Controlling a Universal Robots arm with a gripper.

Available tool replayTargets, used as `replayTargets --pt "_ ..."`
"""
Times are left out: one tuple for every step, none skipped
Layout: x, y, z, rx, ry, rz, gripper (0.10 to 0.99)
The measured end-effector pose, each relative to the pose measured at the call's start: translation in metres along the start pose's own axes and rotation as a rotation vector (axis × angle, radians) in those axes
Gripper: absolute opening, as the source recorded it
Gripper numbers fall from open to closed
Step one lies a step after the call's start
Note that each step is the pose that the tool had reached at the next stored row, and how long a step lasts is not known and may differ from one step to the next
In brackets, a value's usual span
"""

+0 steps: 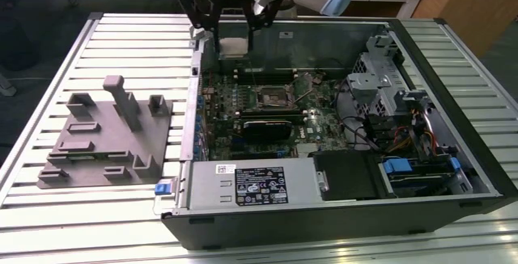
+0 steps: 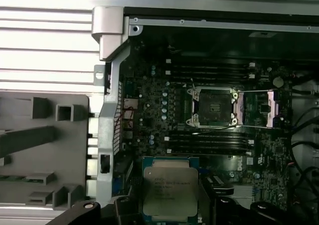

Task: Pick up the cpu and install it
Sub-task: 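Pick up the cpu and move it towards the insertion slot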

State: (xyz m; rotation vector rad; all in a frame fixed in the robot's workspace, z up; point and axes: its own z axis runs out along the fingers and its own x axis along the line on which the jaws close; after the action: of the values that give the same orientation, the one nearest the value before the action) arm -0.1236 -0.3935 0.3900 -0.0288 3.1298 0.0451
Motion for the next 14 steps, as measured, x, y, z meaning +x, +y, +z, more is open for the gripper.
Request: replayTargets --pt "-0.0036 0.0004 0.0002 0.000 -0.0002 0.000 0.533" --pt "-0.0069 0.0007 0.0005 0.000 -0.0004 0.000 0.533" --pt "-0.0100 0.0011 0.0008 0.000 -0.0005 0.000 0.533" --pt "-0.0130 0.0015 0.0011 0.000 -0.0007 0.000 0.533" --pt "-0.0159 0.0019 0.0014 0.000 -0.0009 0.000 0.533" --pt "-0.0185 0.0025 0.0016 0.000 -0.0012 0.000 0.533" --pt "-0.0211 0.0032 0.0018 0.000 -0.0013 0.000 0.533" --pt "-0.0236 0.0041 0.0022 0.000 -0.0015 0.000 0.533" --pt "-0.0257 0.0052 0.0025 0.000 -0.0017 0.000 0.533" --pt "-0.0275 0.0067 0.0027 0.000 -0.0019 0.000 0.533" --pt "-0.0288 0.0084 0.0029 0.000 -0.0024 0.000 0.533" --pt "-0.0302 0.0099 0.0031 0.000 -0.0027 0.000 0.533" --pt "-0.0317 0.0113 0.0033 0.000 -0.0029 0.000 0.533" --pt "-0.0334 0.0126 0.0035 0.000 -0.0030 0.000 0.533"
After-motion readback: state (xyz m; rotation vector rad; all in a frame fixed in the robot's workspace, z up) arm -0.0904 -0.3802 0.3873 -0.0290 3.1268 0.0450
